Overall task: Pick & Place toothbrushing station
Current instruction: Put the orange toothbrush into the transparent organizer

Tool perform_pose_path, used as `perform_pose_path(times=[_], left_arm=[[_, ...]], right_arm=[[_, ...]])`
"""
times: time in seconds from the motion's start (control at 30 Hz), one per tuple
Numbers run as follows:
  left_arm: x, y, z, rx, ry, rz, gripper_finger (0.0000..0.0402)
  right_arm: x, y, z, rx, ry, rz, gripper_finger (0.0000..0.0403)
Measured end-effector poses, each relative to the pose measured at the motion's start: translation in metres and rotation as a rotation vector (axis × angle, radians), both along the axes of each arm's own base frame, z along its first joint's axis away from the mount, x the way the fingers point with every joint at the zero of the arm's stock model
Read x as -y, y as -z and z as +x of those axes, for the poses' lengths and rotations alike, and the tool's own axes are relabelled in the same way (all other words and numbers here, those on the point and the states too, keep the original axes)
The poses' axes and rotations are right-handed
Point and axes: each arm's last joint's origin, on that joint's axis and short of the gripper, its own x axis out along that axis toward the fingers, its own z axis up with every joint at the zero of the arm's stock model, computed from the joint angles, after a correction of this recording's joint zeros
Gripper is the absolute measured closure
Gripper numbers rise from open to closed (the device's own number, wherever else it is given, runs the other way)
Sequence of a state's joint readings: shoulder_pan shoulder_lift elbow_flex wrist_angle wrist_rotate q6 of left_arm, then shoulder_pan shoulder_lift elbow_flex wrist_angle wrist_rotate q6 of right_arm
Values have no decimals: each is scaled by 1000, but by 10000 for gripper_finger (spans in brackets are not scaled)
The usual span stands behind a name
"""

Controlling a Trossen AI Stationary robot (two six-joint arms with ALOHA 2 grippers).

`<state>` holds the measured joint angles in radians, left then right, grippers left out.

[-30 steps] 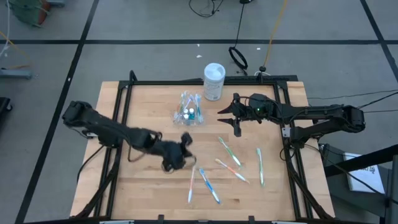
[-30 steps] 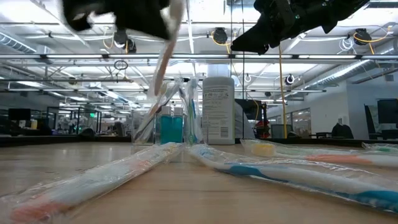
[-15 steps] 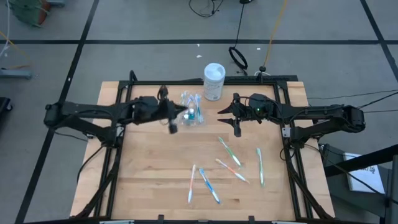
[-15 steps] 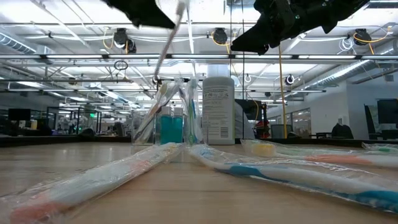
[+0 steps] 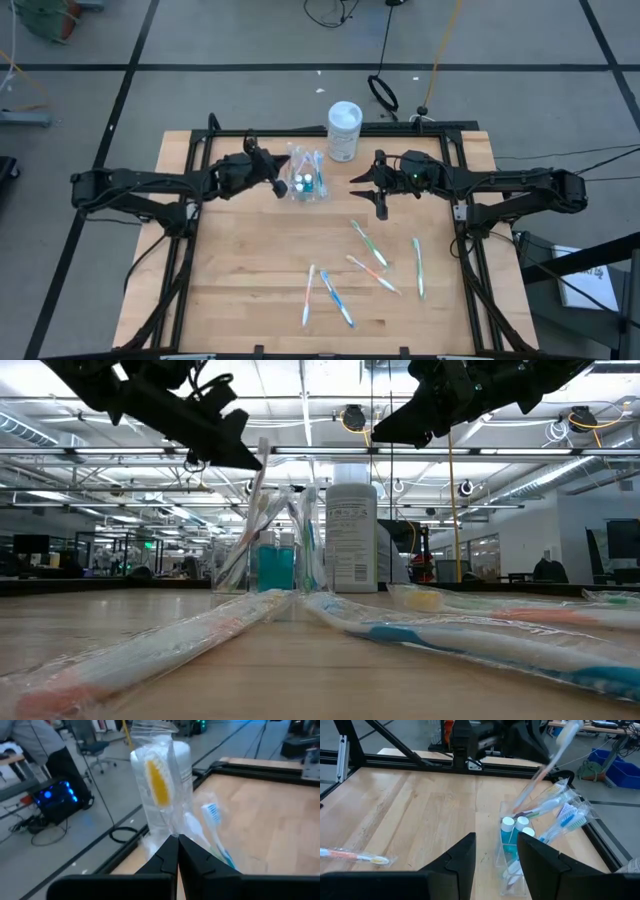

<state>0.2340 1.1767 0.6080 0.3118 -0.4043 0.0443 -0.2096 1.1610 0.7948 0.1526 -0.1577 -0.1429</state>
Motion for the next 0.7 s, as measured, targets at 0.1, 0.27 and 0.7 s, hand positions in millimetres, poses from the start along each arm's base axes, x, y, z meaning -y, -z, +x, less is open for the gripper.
perform_pose_path(times=[0.1,0.27,0.7], left_arm=[[0,8,-1,-13,-8,-34,398],[2,11,-1,7,-20,-93,394],[6,31,-8,-141,-70,-218,399]], right_arm=[[0,0,0,0,0,0,268],[0,0,0,0,0,0,268],[0,0,0,-1,0,0,268]])
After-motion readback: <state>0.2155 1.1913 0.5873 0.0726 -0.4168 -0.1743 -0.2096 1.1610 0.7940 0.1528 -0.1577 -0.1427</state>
